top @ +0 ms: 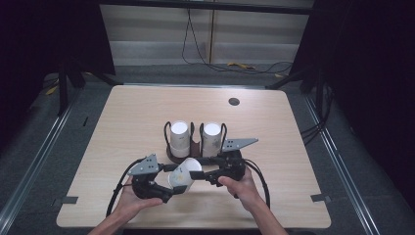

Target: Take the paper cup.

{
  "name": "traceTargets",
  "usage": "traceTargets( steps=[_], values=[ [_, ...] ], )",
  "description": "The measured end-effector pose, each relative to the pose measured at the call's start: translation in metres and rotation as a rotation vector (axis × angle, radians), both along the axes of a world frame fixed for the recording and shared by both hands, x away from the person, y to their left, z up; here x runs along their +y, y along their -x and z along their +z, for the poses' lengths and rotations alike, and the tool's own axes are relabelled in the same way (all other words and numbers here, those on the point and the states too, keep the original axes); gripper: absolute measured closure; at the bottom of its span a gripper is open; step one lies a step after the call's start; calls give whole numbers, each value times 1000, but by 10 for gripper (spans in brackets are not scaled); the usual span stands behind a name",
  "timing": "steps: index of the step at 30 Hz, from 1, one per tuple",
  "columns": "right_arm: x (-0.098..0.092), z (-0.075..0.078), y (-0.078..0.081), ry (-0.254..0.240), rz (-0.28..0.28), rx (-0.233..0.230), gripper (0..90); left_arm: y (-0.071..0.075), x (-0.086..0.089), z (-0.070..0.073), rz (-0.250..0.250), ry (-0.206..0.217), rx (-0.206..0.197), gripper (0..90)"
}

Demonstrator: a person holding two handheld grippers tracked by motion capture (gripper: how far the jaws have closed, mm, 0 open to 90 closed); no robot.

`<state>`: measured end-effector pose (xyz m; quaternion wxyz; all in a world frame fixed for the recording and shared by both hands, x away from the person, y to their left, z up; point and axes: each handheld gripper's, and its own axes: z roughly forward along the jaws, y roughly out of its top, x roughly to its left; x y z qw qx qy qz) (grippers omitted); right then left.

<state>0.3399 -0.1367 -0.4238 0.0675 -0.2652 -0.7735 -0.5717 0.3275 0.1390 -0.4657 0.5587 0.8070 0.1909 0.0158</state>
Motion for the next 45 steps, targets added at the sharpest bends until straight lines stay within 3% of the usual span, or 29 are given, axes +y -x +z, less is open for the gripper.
traceTargets(
  steps=[15, 19, 23, 26, 32, 40, 45],
  values=[
    [3, 1, 0, -36, 14, -1, 386, -2, -3, -1, -16, 22, 0, 179],
    [1, 1, -1, -43, 18, 1, 385, -1, -2, 1, -25, 19, -27, 225],
    [1, 0, -1, -25, 34, -3, 382, 0, -1, 1, -37, -11, -46, 245],
    [2, 0, 0, -7, 35, -13, 376, 0, 1, 1, -40, -19, -34, 251],
    [5, 0, 1, 32, 32, -21, 273, -2, 5, 3, -27, -24, -30, 251],
    [5, 6, 2, 92, 39, -44, 216, -3, 6, 8, -28, -89, -34, 252],
    [5, 7, 2, 123, 39, -53, 200, -4, 3, 9, -36, -183, -27, 255]
  ],
)
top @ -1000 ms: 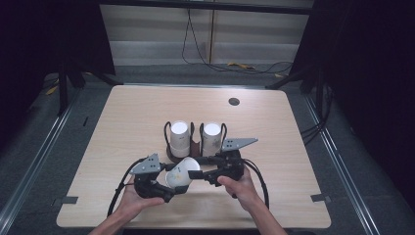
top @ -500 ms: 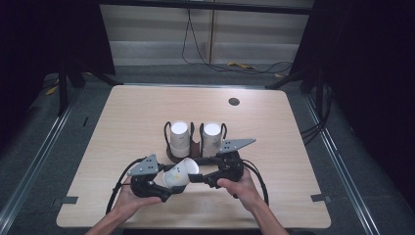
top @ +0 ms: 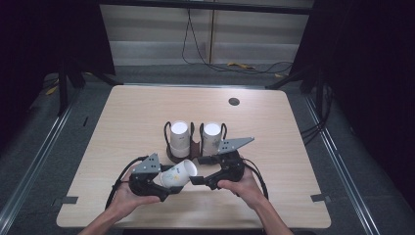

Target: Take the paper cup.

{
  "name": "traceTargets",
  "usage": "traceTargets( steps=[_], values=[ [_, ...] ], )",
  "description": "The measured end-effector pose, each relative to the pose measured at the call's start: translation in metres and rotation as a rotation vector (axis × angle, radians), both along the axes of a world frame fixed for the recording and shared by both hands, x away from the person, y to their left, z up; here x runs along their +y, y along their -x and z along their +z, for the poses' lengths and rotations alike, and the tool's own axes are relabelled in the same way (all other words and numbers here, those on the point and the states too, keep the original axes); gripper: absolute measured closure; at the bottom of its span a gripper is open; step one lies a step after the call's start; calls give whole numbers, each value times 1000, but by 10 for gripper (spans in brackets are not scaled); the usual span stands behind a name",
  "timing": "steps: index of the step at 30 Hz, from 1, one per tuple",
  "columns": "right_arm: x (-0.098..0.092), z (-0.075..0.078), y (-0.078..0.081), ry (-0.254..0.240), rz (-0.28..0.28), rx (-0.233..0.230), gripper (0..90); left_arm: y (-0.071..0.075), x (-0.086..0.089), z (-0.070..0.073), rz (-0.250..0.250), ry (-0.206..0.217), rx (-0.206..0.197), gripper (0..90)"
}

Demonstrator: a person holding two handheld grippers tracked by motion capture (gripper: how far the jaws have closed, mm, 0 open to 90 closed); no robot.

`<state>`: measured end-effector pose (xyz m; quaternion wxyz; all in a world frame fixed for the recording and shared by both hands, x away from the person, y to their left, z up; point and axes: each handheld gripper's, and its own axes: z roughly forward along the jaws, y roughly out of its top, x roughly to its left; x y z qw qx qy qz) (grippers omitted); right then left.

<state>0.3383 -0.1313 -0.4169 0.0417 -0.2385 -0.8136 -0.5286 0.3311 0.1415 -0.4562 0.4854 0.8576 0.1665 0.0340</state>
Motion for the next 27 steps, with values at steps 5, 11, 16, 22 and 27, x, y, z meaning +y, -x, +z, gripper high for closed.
traceTargets(
  steps=[5, 11, 16, 22, 27],
  values=[
    [1, -3, -2, 33, -12, 3, 200, 1, -2, -3, 18, -13, 22, 255],
    [4, -5, -1, 94, 13, 2, 184, 0, -2, -3, 24, -44, 36, 255],
    [6, -5, -1, 158, 53, 3, 149, 1, -4, -3, 8, -70, 27, 256],
    [9, -6, -3, 203, 79, 8, 170, 2, -6, -3, -3, -86, 23, 256],
    [14, -5, -4, 258, 119, 9, 216, 4, -6, -3, -21, -92, 28, 257]
  ],
)
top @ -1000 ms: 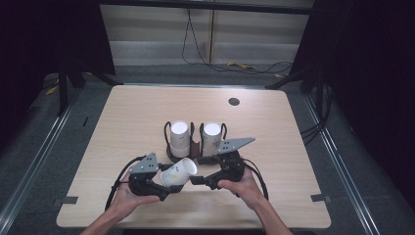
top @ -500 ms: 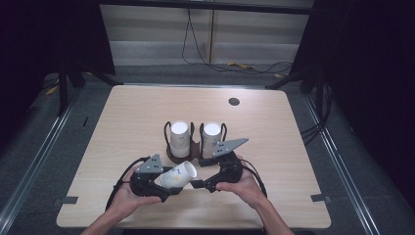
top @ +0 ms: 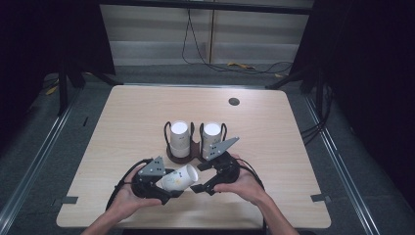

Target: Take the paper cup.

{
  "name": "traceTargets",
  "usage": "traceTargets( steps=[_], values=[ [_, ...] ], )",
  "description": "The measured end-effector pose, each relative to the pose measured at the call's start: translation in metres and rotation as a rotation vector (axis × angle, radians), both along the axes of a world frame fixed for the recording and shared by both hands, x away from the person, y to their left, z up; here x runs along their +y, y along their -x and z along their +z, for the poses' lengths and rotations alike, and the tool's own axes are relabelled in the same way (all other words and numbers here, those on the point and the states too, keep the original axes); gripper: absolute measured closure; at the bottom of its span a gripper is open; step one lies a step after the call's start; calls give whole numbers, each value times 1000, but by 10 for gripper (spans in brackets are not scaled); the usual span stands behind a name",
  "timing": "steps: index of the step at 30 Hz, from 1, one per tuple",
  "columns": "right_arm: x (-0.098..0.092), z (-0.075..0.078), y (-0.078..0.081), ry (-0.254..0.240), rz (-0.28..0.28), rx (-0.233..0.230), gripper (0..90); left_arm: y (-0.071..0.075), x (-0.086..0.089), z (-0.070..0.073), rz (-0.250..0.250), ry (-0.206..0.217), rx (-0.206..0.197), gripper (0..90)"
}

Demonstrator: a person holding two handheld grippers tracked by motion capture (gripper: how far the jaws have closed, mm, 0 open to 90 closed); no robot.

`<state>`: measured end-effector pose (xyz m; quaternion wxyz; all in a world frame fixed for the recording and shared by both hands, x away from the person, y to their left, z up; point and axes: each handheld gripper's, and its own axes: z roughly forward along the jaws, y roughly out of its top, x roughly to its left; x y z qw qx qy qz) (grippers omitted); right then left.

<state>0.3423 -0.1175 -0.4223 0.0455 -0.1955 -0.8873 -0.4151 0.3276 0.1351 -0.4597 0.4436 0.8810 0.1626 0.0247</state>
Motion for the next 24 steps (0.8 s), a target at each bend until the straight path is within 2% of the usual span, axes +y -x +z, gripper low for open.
traceTargets(
  steps=[1, 6, 7, 8, 9, 13, 14, 15, 19, 20, 22, 24],
  values=[
    [2, 2, 0, 16, 11, -7, 225, 0, 0, 0, -1, -14, 0, 258],
    [5, 4, -2, 57, 37, -10, 232, 0, -1, 0, -8, -27, -5, 259],
    [8, 4, -3, 90, 49, -9, 237, 0, -1, 0, -11, -42, -8, 259],
    [8, 4, -3, 90, 49, -9, 237, 0, -1, 0, -11, -42, -8, 259],
    [11, 4, -4, 132, 57, -7, 236, 0, -2, -1, -7, -56, -13, 259],
    [15, 5, -7, 162, 65, -3, 235, 0, -4, -3, -15, -63, -15, 259],
    [17, 6, -7, 175, 69, -6, 236, 0, -4, -2, -24, -78, -21, 259],
    [20, 7, -8, 192, 83, -8, 235, 1, -5, -3, -22, -70, -19, 259],
    [25, 6, -9, 225, 92, -13, 234, 2, -6, -4, -39, -95, -23, 259],
    [25, 6, -9, 225, 92, -13, 234, 2, -6, -4, -39, -95, -23, 259],
    [28, 5, -9, 259, 118, -6, 230, 2, -7, -5, -39, -92, -17, 259],
    [30, 5, -9, 264, 123, -1, 231, 2, -7, -5, -41, -94, -19, 259]
  ],
)
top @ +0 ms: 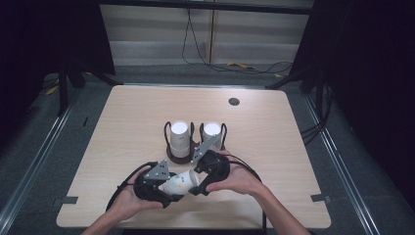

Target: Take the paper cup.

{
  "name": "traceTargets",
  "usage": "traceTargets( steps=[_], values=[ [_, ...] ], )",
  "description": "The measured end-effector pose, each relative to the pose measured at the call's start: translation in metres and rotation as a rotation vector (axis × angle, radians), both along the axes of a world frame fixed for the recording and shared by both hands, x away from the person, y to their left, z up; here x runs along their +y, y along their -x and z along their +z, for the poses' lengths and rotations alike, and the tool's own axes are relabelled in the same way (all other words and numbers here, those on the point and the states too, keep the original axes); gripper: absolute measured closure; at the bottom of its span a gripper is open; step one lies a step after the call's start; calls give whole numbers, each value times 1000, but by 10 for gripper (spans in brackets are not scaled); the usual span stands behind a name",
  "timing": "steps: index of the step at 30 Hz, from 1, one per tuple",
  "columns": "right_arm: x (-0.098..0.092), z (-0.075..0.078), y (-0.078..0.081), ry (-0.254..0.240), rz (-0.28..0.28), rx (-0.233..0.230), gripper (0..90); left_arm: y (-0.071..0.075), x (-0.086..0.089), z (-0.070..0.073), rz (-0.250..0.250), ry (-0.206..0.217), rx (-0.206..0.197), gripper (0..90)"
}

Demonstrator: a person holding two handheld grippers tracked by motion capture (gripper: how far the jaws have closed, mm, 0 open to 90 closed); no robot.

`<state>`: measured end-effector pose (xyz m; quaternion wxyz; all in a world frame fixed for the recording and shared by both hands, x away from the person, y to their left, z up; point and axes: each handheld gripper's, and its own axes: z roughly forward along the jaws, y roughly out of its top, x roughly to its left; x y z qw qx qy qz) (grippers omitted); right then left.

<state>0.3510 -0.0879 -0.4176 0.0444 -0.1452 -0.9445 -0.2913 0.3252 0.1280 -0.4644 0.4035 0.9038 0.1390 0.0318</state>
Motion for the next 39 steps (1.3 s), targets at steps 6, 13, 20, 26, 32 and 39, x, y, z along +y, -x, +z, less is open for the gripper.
traceTargets(
  steps=[6, 13, 20, 26, 32, 39],
  values=[
    [6, -4, 1, 61, 25, 34, 232, 1, -3, -2, -5, -19, -14, 261],
    [15, -4, -3, 87, 43, 44, 246, 2, -5, -2, -13, -34, -23, 262],
    [17, -5, -4, 81, 51, 57, 281, 3, -6, -3, -26, -44, -27, 262],
    [17, -7, -3, 77, 56, 66, 315, 4, -6, -3, -34, -49, -31, 262],
    [15, -5, -2, 69, 59, 67, 337, 4, -5, -2, -45, -44, -33, 246],
    [11, -4, -1, 29, 73, 90, 362, 4, -2, -1, -59, -3, -17, 203]
  ],
)
